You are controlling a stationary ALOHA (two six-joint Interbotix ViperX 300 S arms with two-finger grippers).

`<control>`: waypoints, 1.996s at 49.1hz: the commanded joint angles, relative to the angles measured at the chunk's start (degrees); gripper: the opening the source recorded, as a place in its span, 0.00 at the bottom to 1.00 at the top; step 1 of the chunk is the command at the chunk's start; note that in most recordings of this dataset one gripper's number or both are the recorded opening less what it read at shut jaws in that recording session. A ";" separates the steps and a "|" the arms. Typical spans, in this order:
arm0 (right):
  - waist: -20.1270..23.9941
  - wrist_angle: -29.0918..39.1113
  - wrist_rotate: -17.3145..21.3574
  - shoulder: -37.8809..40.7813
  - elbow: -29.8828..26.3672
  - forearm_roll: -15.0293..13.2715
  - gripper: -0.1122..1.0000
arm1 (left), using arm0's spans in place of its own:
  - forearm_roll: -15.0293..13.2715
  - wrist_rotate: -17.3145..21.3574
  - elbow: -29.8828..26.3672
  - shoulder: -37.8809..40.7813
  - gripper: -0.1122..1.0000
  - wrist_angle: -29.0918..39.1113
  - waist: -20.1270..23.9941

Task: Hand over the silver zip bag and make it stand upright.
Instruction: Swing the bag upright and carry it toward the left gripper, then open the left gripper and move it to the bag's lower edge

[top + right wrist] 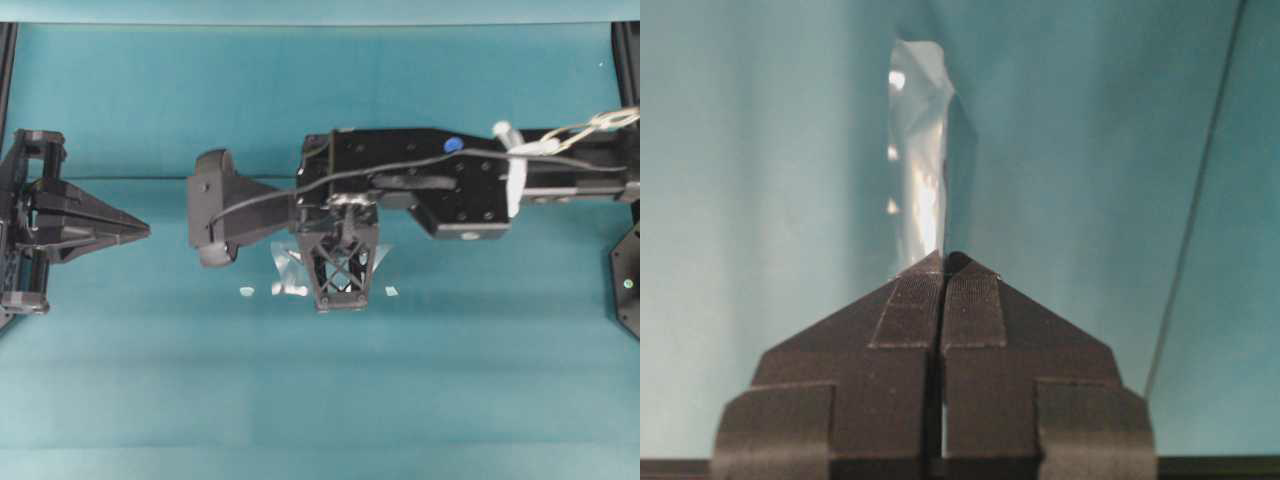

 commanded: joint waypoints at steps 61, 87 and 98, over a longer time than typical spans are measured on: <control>1.58 -2.81 -0.79 1.85 1.23 -1.32 0.06 | 0.09 -5.89 4.75 3.78 0.82 -2.64 0.44; 1.41 -3.25 -0.97 1.85 1.41 -1.32 0.06 | 0.09 -7.73 7.21 26.28 0.82 -29.79 -0.70; 1.41 -3.69 -0.88 1.85 1.49 -1.23 0.06 | 0.09 -8.44 4.48 38.85 0.82 -37.18 -0.44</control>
